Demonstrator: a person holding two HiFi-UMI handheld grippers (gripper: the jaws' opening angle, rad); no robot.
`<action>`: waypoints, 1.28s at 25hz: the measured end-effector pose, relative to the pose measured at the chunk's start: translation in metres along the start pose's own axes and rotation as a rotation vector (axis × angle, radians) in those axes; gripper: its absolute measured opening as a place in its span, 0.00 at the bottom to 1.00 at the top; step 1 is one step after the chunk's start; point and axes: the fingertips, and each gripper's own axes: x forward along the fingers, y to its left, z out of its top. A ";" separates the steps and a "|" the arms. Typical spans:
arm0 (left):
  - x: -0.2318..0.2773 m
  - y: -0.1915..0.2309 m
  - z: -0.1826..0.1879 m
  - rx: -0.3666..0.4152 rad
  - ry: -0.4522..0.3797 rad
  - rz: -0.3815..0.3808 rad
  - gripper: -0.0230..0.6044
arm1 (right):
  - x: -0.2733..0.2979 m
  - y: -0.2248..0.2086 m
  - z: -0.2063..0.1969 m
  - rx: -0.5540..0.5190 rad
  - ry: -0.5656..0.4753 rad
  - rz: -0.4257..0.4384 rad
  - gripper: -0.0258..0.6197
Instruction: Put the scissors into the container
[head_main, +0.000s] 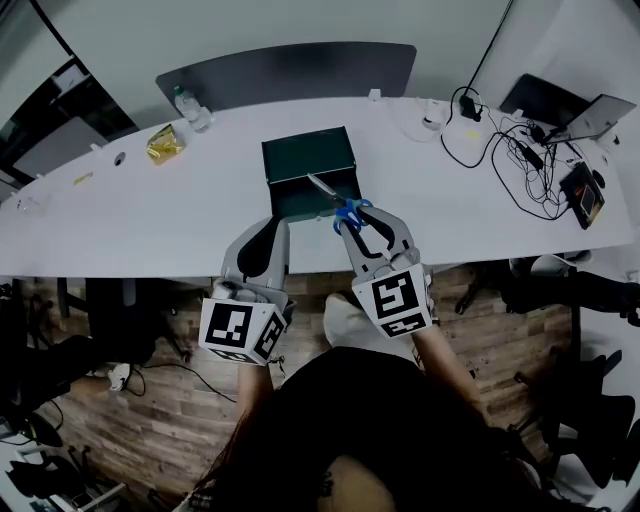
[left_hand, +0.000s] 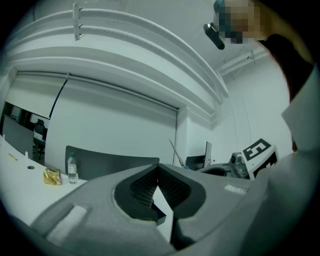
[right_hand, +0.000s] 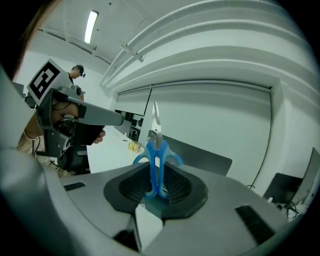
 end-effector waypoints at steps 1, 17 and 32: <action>0.004 0.002 0.000 0.000 -0.001 0.001 0.05 | 0.005 -0.002 -0.001 -0.007 0.004 0.008 0.18; 0.057 0.040 -0.007 -0.022 0.017 0.048 0.05 | 0.072 -0.032 -0.023 -0.135 0.076 0.112 0.18; 0.084 0.064 -0.013 -0.020 0.026 0.114 0.05 | 0.116 -0.050 -0.047 -0.236 0.110 0.200 0.18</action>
